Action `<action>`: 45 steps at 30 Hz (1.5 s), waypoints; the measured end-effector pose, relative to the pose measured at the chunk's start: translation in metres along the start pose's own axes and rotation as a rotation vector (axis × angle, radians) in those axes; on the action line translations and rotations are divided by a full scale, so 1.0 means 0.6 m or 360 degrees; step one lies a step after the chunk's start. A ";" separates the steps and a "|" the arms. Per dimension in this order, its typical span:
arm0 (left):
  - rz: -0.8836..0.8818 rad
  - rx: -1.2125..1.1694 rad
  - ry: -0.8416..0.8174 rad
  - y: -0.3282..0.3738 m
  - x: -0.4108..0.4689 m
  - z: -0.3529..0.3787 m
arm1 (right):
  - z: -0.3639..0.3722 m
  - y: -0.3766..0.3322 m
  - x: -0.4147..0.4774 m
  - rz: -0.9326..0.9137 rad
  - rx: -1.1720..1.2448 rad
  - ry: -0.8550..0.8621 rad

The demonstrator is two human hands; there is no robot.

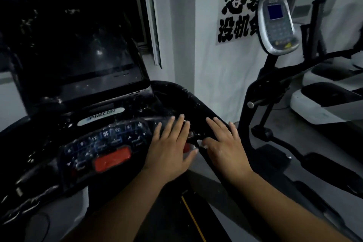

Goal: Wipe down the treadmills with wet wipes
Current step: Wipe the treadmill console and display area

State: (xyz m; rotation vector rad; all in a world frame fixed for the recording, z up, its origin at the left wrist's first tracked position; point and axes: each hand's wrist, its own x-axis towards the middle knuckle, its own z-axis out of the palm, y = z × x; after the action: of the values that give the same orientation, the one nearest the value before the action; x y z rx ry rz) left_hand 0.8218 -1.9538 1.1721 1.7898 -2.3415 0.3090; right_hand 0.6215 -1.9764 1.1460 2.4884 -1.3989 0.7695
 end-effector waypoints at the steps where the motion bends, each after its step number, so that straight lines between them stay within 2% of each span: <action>1: 0.0004 -0.0024 -0.0020 -0.010 0.029 0.013 | 0.016 0.016 0.023 0.0015 -0.0012 -0.0022; 9: 0.0208 -0.0131 -0.0173 -0.087 0.229 0.120 | 0.137 0.113 0.170 0.0203 -0.0119 -0.0145; 14: 0.0422 -0.0187 -0.0197 -0.132 0.340 0.183 | 0.192 0.158 0.242 0.0454 -0.0289 -0.0093; 16: 0.0524 -0.0210 -0.0234 -0.145 0.376 0.201 | 0.211 0.170 0.261 0.0655 -0.0276 -0.0071; 19: 0.0632 -0.0239 -0.0350 -0.155 0.420 0.223 | 0.252 0.166 0.244 0.0886 -0.0209 -0.0211; 22: 0.0702 -0.0232 -0.0498 -0.164 0.451 0.251 | 0.290 0.123 0.184 0.0900 -0.0231 -0.0416; 25: 0.0738 -0.0207 -0.0539 -0.169 0.472 0.276 | 0.294 0.100 0.149 0.0904 -0.0443 -0.0475; 29: 0.0737 -0.0240 -0.0552 -0.177 0.480 0.297 | 0.307 0.117 0.210 0.1163 -0.0385 -0.0535; 30: 0.0735 -0.0246 -0.0559 -0.183 0.481 0.301 | 0.315 0.116 0.230 0.1174 -0.0336 -0.0568; 32: 0.0735 -0.0251 -0.0587 -0.201 0.484 0.309 | 0.324 0.104 0.240 0.1016 -0.0295 -0.0618; 35: 0.0795 -0.0307 -0.0648 -0.225 0.492 0.319 | 0.308 0.101 0.197 0.0796 -0.0358 -0.0692; 40: 0.0849 -0.0406 -0.0600 -0.233 0.499 0.328 | 0.318 0.132 0.271 0.1145 -0.0239 -0.0717; 45: 0.0812 -0.0343 -0.0521 -0.260 0.503 0.338 | 0.317 0.099 0.235 0.0701 -0.0300 -0.0711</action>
State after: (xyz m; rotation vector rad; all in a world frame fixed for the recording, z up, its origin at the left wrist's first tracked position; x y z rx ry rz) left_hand 0.8907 -2.3284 1.0654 1.1998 -2.9072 -0.1869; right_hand 0.6970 -2.1886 1.0528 2.3159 -2.1022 0.1188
